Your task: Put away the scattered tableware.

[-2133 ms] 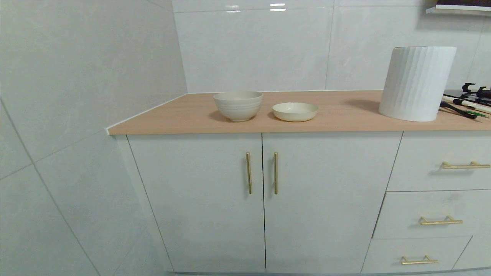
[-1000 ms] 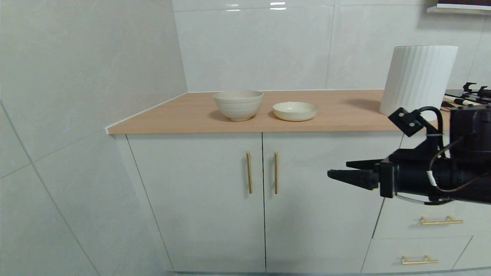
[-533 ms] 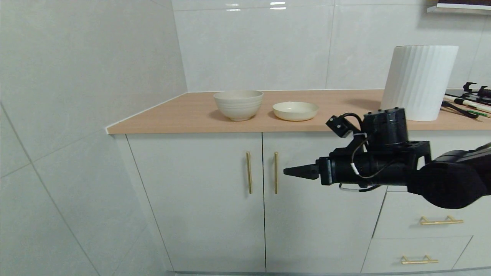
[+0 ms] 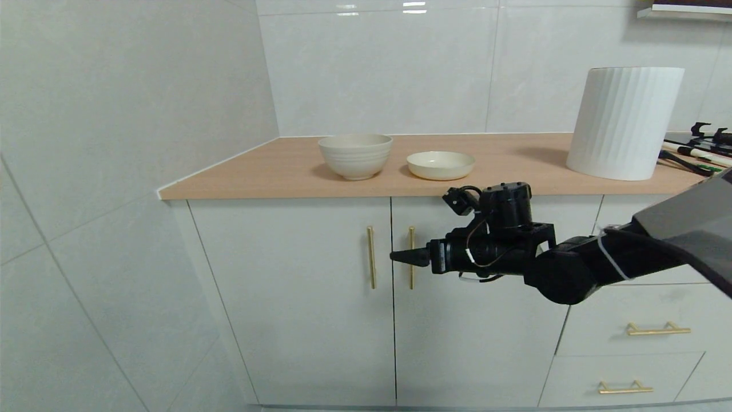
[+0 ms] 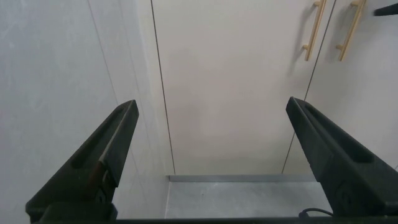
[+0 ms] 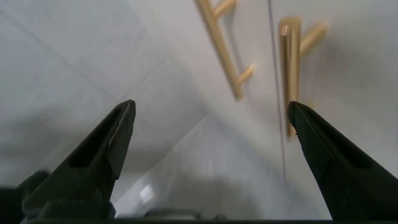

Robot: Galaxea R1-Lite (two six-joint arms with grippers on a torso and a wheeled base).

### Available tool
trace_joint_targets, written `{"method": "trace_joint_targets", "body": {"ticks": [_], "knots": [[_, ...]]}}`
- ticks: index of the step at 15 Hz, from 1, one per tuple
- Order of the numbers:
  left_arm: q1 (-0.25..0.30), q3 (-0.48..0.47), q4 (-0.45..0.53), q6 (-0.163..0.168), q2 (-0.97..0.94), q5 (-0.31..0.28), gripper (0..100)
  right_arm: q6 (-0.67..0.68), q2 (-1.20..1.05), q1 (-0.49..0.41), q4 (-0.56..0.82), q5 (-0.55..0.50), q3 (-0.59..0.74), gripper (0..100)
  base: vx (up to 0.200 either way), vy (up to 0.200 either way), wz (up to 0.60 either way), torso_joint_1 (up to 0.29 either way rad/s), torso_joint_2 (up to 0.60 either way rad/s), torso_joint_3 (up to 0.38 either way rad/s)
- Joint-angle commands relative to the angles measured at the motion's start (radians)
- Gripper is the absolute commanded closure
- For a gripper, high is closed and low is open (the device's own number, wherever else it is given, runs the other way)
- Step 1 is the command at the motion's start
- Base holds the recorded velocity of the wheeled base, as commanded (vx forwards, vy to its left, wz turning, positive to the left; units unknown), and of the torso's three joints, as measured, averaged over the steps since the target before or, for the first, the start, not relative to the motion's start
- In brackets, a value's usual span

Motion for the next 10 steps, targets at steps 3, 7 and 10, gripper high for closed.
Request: {"method": "trace_joint_targets", "body": {"ticks": [3, 7, 10], "knots": [[0.0, 0.0, 0.0, 0.0, 0.0, 0.0, 0, 0.009, 0.116, -0.004, -0.087, -0.051, -0.026, 0, 0.0, 0.0, 0.0, 0.0, 0.0, 0.0], [0.0, 0.0, 0.0, 0.0, 0.002, 0.0, 0, 0.052, 0.124, -0.005, -0.117, -0.054, -0.042, 0, 0.0, 0.0, 0.0, 0.0, 0.0, 0.0], [0.0, 0.0, 0.0, 0.0, 0.0, 0.0, 0, 0.056, 0.156, -0.004, -0.149, -0.094, -0.059, 0, 0.0, 0.0, 0.0, 0.0, 0.0, 0.0]]}}
